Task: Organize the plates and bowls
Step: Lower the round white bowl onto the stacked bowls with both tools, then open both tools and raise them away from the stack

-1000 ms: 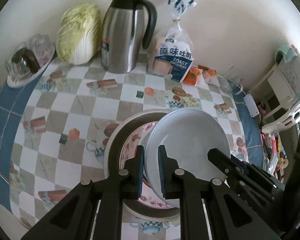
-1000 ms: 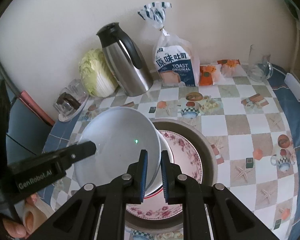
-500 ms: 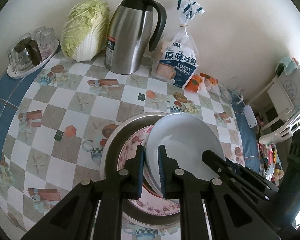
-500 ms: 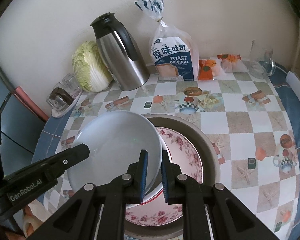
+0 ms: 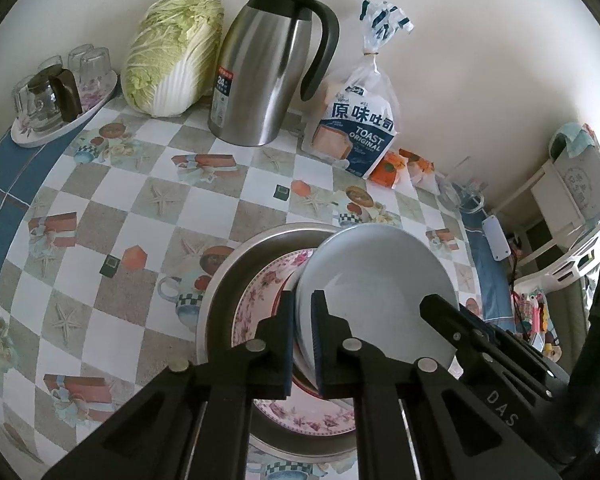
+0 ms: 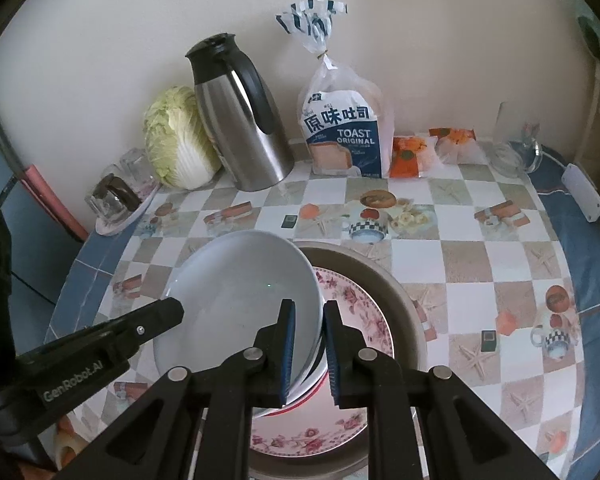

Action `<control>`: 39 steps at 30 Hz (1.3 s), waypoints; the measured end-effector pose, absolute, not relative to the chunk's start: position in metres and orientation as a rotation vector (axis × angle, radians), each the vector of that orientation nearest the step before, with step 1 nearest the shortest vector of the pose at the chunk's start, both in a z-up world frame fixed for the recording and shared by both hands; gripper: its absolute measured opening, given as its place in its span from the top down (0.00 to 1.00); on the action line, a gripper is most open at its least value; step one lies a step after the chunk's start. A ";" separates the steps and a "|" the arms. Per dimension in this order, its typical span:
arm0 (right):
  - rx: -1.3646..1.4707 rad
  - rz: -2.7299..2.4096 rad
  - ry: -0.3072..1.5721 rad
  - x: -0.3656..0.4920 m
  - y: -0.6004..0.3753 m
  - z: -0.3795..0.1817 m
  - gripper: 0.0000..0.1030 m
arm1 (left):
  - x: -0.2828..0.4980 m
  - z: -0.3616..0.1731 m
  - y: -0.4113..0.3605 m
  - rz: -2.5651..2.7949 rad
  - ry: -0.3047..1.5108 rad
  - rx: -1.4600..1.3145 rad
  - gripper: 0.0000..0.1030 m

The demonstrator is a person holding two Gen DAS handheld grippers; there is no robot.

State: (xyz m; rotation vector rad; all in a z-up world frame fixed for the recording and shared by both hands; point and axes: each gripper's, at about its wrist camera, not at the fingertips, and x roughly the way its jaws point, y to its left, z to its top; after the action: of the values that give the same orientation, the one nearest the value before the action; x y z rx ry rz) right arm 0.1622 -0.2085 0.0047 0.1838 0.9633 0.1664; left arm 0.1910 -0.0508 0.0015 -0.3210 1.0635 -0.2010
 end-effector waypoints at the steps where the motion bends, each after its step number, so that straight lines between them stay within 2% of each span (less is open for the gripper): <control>1: 0.187 0.164 0.964 0.162 -0.209 0.004 0.84 | 0.191 0.002 -0.050 -0.204 1.062 -0.325 0.92; 7: 0.208 0.152 0.942 0.161 -0.216 0.009 0.84 | 0.188 0.004 -0.045 -0.218 1.061 -0.357 0.91; 8: 0.206 0.154 0.941 0.160 -0.217 0.010 0.82 | 0.187 0.005 -0.043 -0.218 1.058 -0.362 0.86; 9: 0.206 0.155 0.939 0.159 -0.218 0.011 0.72 | 0.186 0.006 -0.042 -0.218 1.051 -0.367 0.69; 10: 0.206 0.148 0.937 0.158 -0.219 0.012 0.63 | 0.184 0.007 -0.040 -0.213 1.045 -0.369 0.58; 11: 0.206 0.137 0.933 0.156 -0.220 0.013 0.45 | 0.182 0.008 -0.038 -0.204 1.038 -0.367 0.44; 12: 0.206 0.132 0.927 0.154 -0.220 0.014 0.36 | 0.180 0.009 -0.036 -0.198 1.031 -0.364 0.41; 13: 0.204 0.132 0.925 0.152 -0.220 0.015 0.36 | 0.178 0.010 -0.034 -0.188 1.027 -0.359 0.39; 15: 0.205 0.132 0.920 0.148 -0.221 0.017 0.34 | 0.174 0.010 -0.029 -0.169 1.014 -0.358 0.25; 17: 0.201 0.127 0.919 0.144 -0.222 0.018 0.31 | 0.170 0.010 -0.024 -0.152 1.003 -0.355 0.16; 19: 0.191 0.124 0.917 0.140 -0.221 0.018 0.24 | 0.166 0.008 -0.019 -0.126 0.993 -0.340 0.15; 21: 0.187 0.122 0.912 0.135 -0.220 0.017 0.12 | 0.160 0.006 -0.016 -0.094 0.982 -0.320 0.07; 24: 0.185 0.114 0.902 0.127 -0.219 0.015 0.00 | 0.152 0.001 -0.013 -0.071 0.984 -0.293 0.05; 39: 0.148 0.073 0.919 0.075 -0.210 -0.007 0.00 | 0.109 0.001 -0.014 -0.015 0.964 -0.161 0.05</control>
State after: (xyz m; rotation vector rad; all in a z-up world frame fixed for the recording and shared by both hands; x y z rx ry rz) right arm 0.0753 -0.2098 -0.0068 0.1482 0.9188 0.0733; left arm 0.1091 -0.0142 0.0005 -0.1612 0.9638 -0.0151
